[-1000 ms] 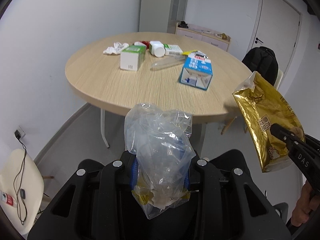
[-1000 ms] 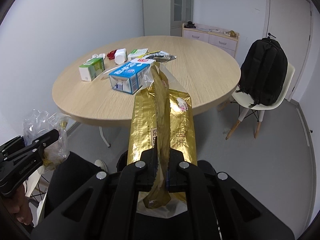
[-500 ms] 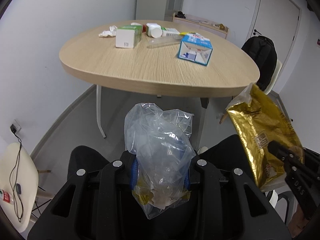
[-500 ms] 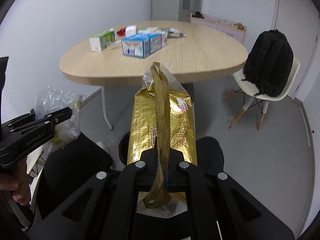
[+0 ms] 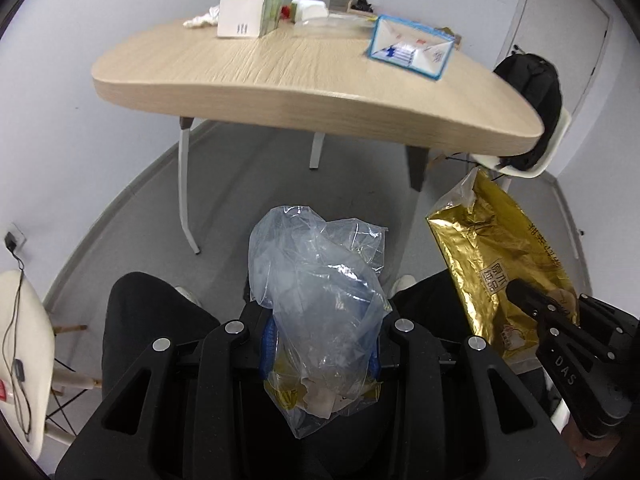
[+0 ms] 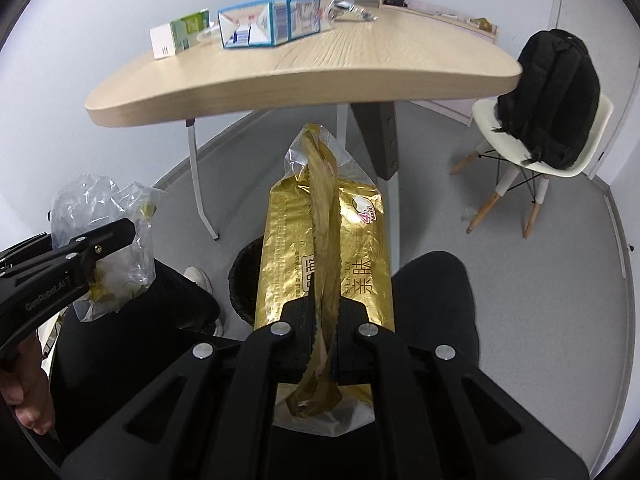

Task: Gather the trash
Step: 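Carry both held bags down below the table toward the black bin, then open the right tool to drop the gold foil bag into the bin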

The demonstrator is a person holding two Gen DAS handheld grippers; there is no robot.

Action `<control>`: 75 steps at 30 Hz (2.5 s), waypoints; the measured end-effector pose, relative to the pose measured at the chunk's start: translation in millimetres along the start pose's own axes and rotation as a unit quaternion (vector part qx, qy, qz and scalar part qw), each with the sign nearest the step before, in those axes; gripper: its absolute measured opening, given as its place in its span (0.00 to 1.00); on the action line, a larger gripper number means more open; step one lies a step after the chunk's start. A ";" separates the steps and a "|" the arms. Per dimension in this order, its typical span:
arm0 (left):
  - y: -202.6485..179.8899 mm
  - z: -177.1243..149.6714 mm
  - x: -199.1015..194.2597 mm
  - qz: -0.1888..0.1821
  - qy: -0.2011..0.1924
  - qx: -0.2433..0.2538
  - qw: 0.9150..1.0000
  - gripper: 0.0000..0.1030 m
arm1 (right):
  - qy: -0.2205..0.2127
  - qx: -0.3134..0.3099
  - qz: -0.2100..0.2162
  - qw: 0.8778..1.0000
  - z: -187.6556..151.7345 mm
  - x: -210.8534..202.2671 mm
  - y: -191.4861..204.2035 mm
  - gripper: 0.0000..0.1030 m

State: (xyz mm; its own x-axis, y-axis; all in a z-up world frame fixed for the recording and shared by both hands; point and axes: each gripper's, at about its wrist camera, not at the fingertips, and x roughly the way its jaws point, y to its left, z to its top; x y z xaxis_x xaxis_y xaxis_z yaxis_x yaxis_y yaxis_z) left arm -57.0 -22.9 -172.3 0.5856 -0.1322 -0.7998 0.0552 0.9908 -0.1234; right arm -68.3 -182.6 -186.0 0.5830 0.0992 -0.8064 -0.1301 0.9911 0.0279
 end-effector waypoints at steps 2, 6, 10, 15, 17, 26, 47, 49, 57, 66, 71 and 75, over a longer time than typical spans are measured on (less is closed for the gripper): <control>2.0 1.0 7.4 0.000 0.003 -0.001 1.000 0.32 | 0.005 0.000 0.004 1.000 2.8 10.1 0.9 0.03; 5.7 3.9 23.8 0.003 0.009 -0.002 1.000 0.32 | 0.012 0.000 0.005 1.000 8.0 30.0 3.2 0.03; 11.5 3.4 40.2 -0.008 0.017 -0.014 1.000 0.32 | 0.020 -0.004 0.005 1.000 15.3 53.6 4.2 0.03; 23.6 2.1 66.9 0.000 0.028 -0.023 0.999 0.32 | 0.031 -0.006 -0.004 0.999 21.8 85.6 7.6 0.03; 27.7 2.8 75.9 0.004 0.032 -0.025 0.999 0.32 | 0.035 -0.007 -0.002 0.999 25.3 96.6 11.9 0.03; 51.6 21.0 135.4 0.030 0.036 -0.037 0.998 0.32 | 0.048 -0.005 -0.008 0.999 47.4 157.1 11.9 0.03; 91.4 33.3 223.4 0.045 0.072 -0.053 0.995 0.33 | 0.123 -0.008 0.017 0.992 63.5 289.6 47.0 0.03; 95.9 32.2 229.0 0.049 0.075 -0.054 0.995 0.33 | 0.130 -0.015 0.016 0.991 63.3 299.1 52.7 0.03; 111.3 27.6 241.0 0.063 0.090 -0.058 0.992 0.33 | 0.147 -0.035 0.015 0.988 67.2 319.7 73.7 0.06; 124.1 23.8 241.8 0.066 0.099 -0.072 0.990 0.33 | 0.148 -0.025 0.011 0.989 71.4 325.9 74.4 0.37; 122.2 23.7 242.6 0.060 0.101 -0.075 0.990 0.33 | 0.127 -0.027 0.013 0.991 76.6 317.4 67.0 0.66; 107.9 27.4 248.7 0.057 0.106 -0.066 0.991 0.33 | 0.100 -0.023 0.011 0.995 78.1 303.5 48.4 0.92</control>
State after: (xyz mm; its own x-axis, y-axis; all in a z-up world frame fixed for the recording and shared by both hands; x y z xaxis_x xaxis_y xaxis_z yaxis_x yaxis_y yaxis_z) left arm 116.8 51.9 -368.4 0.3979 -0.0363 -0.9167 -0.1157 0.9892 -0.0894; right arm 164.9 -97.6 -383.2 0.4083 0.0974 -0.9076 -0.1800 0.9834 0.0246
